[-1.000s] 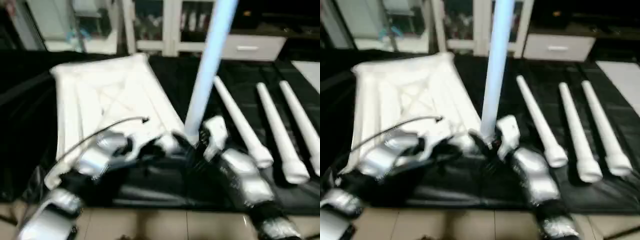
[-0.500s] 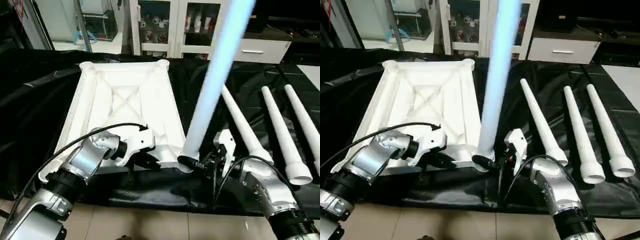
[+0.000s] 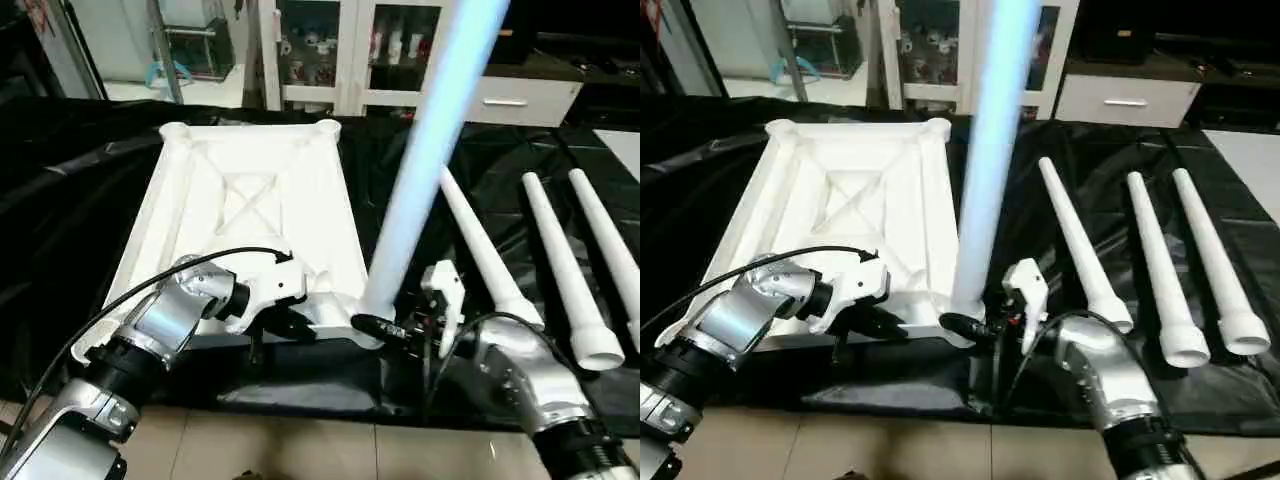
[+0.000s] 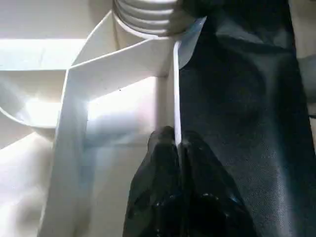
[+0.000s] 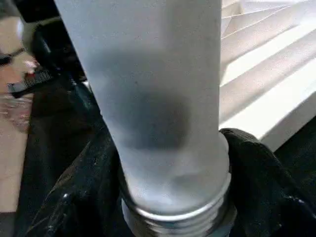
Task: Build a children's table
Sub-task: Rotate leg to tighten
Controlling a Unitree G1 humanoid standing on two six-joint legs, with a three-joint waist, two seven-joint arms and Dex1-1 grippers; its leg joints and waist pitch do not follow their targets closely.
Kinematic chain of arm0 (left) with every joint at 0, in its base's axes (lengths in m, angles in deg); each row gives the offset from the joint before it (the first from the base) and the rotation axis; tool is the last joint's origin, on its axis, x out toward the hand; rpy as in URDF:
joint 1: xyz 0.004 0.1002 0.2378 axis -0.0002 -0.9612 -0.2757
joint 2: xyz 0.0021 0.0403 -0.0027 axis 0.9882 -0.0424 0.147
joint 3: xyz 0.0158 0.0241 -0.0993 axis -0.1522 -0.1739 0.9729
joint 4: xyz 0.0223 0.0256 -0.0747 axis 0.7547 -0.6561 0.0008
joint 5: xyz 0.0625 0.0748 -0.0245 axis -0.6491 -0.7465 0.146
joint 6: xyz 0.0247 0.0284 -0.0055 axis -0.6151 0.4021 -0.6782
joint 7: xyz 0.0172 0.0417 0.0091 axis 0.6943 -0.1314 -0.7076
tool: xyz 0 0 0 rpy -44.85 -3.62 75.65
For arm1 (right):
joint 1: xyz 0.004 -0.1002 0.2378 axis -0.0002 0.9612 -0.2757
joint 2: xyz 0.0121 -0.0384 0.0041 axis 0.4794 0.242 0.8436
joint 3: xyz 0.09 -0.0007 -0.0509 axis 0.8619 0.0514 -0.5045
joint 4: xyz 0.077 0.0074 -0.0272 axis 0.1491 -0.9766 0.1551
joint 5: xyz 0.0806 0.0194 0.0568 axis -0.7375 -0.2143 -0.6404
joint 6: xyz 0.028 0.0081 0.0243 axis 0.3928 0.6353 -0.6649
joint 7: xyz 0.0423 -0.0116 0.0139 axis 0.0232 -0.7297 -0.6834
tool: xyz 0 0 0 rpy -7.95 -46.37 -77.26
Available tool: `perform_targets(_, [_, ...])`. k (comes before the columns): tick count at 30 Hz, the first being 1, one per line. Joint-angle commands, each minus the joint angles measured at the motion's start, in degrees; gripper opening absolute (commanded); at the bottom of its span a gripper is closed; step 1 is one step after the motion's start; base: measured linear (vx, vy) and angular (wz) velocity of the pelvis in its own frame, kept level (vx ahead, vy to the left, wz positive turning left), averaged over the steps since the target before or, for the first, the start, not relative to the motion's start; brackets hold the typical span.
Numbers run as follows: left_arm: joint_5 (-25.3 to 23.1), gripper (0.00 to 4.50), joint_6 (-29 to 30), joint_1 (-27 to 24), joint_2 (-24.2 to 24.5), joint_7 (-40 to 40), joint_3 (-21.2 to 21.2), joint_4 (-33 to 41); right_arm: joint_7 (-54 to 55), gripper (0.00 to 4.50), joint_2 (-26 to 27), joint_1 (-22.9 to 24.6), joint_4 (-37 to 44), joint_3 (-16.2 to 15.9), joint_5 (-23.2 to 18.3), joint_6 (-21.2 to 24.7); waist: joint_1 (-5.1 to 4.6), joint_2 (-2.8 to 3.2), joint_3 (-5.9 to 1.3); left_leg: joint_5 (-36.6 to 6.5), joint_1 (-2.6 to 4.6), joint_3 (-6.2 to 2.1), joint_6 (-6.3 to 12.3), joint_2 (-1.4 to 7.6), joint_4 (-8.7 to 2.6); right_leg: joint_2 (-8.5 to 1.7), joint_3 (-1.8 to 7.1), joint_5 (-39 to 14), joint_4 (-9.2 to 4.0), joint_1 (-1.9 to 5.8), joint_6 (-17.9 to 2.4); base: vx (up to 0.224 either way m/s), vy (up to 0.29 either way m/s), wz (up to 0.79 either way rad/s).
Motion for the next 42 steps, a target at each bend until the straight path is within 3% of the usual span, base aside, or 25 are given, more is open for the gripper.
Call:
perform_targets(1, [-1.9,0.00,0.1,0.6,-3.7,-5.7,-1.1,-4.1,13.3,2.72,1.4,-2.9,-6.7,2.3,5.3,-1.7,-0.42,-0.04,-3.21,-18.6,0.65,-1.92,-1.45,3.30,-4.66,-3.50,2.79,-19.5,-3.81,2.39,-11.0,0.000,0.000,0.00])
perform_targets(3, [-2.7,0.00,0.7,2.7,-7.2,-13.7,0.9,-8.6,22.6,2.71,4.1,-5.2,-11.0,3.7,7.2,-3.0,-1.15,-0.02,-2.88,-22.2,1.21,-1.90,-2.61,3.08,-4.55,-3.49,2.76,-25.6,-4.78,1.64,-9.3,-0.053,0.004,-0.02])
perform_targets(7, [-2.5,0.00,4.0,5.5,-12.2,-23.5,3.8,-13.4,36.6,2.70,8.8,-8.7,-16.1,6.6,7.8,-3.0,-1.64,0.11,-2.86,-25.6,1.50,-2.45,-2.80,2.99,-4.57,-3.55,2.30,-31.4,-5.70,1.43,-6.4,-0.041,0.006,-0.01])
perform_targets(10, [-0.7,0.00,4.4,7.9,-19.3,-32.1,7.5,-16.7,48.9,2.70,14.6,-13.4,-22.5,9.0,7.6,-5.8,-2.09,-0.01,-3.16,-25.1,1.32,-2.40,-2.65,2.85,-4.56,-3.44,2.23,-30.0,-5.82,1.41,-6.4,0.000,0.000,0.00])
perform_targets(15, [-1.1,0.00,1.9,9.0,-21.9,-33.7,7.7,-19.3,49.5,2.70,16.3,-15.7,-25.5,9.1,7.6,-8.4,-2.27,-0.17,-3.35,-22.5,0.80,-1.92,-0.28,2.75,-4.45,-3.19,2.50,-23.3,-5.29,1.47,-7.9,0.000,0.000,0.00])
perform_targets(18, [-1.2,0.00,0.9,9.3,-22.4,-33.3,7.1,-20.2,47.9,2.70,16.3,-16.2,-25.5,8.8,8.4,-10.3,-2.00,-0.22,-3.54,-19.2,0.48,-1.71,1.06,2.83,-4.31,-3.24,2.66,-19.4,-4.71,1.91,-9.3,0.000,0.000,0.00])
perform_targets(19, [-1.4,0.00,0.6,9.3,-22.4,-33.0,7.0,-20.3,47.3,3.05,16.4,-16.0,-25.3,8.8,8.4,-11.1,-1.98,-0.32,-3.55,-18.6,0.41,-1.67,1.32,2.87,-4.31,-3.27,2.70,-18.8,-4.63,2.01,-9.5,0.000,0.000,0.00])
perform_targets(21, [-1.8,0.00,-0.7,9.3,-22.1,-32.4,7.0,-20.7,46.3,3.40,15.9,-14.6,-23.1,8.5,8.9,-13.3,-1.76,-0.19,-3.64,-16.9,0.44,-1.53,2.08,2.93,-4.19,-3.24,2.72,-16.8,-4.39,2.06,-10.2,0.000,0.000,0.00])
perform_targets(24, [-1.6,0.00,-1.6,9.4,-22.1,-31.8,7.0,-21.3,46.8,3.45,15.4,-13.7,-21.9,8.0,9.6,-14.4,-1.44,-0.15,-3.69,-15.5,0.33,-1.47,2.72,2.92,-4.15,-3.26,2.71,-16.0,-4.26,2.21,-10.4,0.000,0.000,0.00])
perform_targets(25, [-1.6,0.00,-1.6,9.4,-22.1,-31.8,7.0,-21.3,46.8,3.62,15.3,-13.7,-21.9,7.9,9.6,-14.4,-1.30,-0.11,-3.67,-15.4,0.48,-1.42,2.74,2.92,-4.15,-3.18,2.72,-16.4,-4.35,2.13,-10.2,0.000,0.000,0.00])
perform_targets(31, [-1.4,0.00,-4.6,9.4,-22.7,-31.9,7.4,-22.0,48.1,3.62,12.6,-7.0,-10.7,6.3,13.0,-14.8,-0.97,-0.21,-3.46,-16.3,0.44,-1.51,2.56,2.95,-4.36,-3.11,2.80,-19.5,-4.76,2.14,-8.2,0.000,0.000,0.00])
perform_targets(32, [-1.1,0.55,-5.3,10.0,-23.2,-32.9,8.1,-22.6,48.2,3.78,12.2,-4.5,-6.5,6.6,13.1,-14.2,-1.15,-0.30,-3.34,-16.8,0.26,-1.53,2.65,2.89,-4.47,-3.02,2.77,-20.3,-4.85,2.18,-8.0,0.000,0.000,0.00])
perform_targets(34, [1.6,0.61,-4.3,11.0,-24.3,-32.8,11.1,-21.9,48.1,3.78,11.5,1.7,3.0,7.1,13.3,-13.1,-0.71,-0.27,-3.14,-18.2,0.75,-1.44,2.66,2.90,-4.44,-3.08,2.92,-22.6,-5.32,1.79,-7.0,0.000,0.000,0.00])
perform_targets(36, [2.1,0.61,-4.0,11.1,-24.2,-32.8,11.7,-20.9,48.4,3.78,11.2,3.4,5.5,7.1,13.7,-12.8,-0.61,0.00,-3.43,-18.0,0.15,-1.95,2.13,3.22,-4.80,-3.24,2.72,-21.3,-4.97,2.18,-7.1,0.000,0.000,0.00])
perform_targets(37, [2.3,0.91,-3.8,10.8,-23.7,-31.9,11.7,-19.6,48.4,3.78,11.1,4.6,7.5,6.9,13.7,-12.5,-0.78,0.07,-3.40,-17.9,-0.03,-1.99,2.01,3.19,-4.89,-3.06,2.68,-20.5,-4.91,2.30,-7.0,0.000,0.000,0.00])
perform_targets(39, [2.9,0.98,-2.9,9.7,-22.1,-30.1,11.8,-15.7,48.4,3.78,10.9,7.1,11.7,6.6,13.9,-11.8,-1.08,-0.05,-3.43,-17.7,-0.05,-1.95,2.06,3.23,-4.85,-3.01,2.75,-17.6,-4.69,2.27,-7.6,0.000,0.000,0.00])
perform_targets(40, [3.7,0.98,-2.5,7.8,-19.2,-27.4,12.1,-9.6,48.0,3.78,10.4,9.6,16.2,5.9,14.3,-10.2,-1.14,0.16,-3.53,-16.3,-0.25,-1.89,2.69,3.34,-4.71,-3.07,2.87,-14.0,-4.17,2.46,-8.5,0.000,0.000,0.00])
perform_targets(41, [3.7,0.98,-2.5,7.8,-19.2,-27.4,12.1,-9.6,48.0,3.78,10.4,9.6,16.2,5.9,14.3,-10.2,-1.30,0.11,-3.50,-16.0,-0.31,-1.88,3.05,3.28,-4.69,-2.98,2.86,-13.0,-4.04,2.44,-8.9,0.000,0.000,0.00])
perform_targets(42, [4.5,1.27,-2.6,5.8,-15.7,-25.4,13.0,-4.0,46.2,3.78,9.7,11.3,19.1,4.7,14.3,-9.3,-1.54,0.41,-3.53,-15.9,-0.26,-1.74,3.28,3.08,-4.61,-2.84,2.81,-12.5,-4.03,2.34,-9.3,0.000,0.000,0.00])
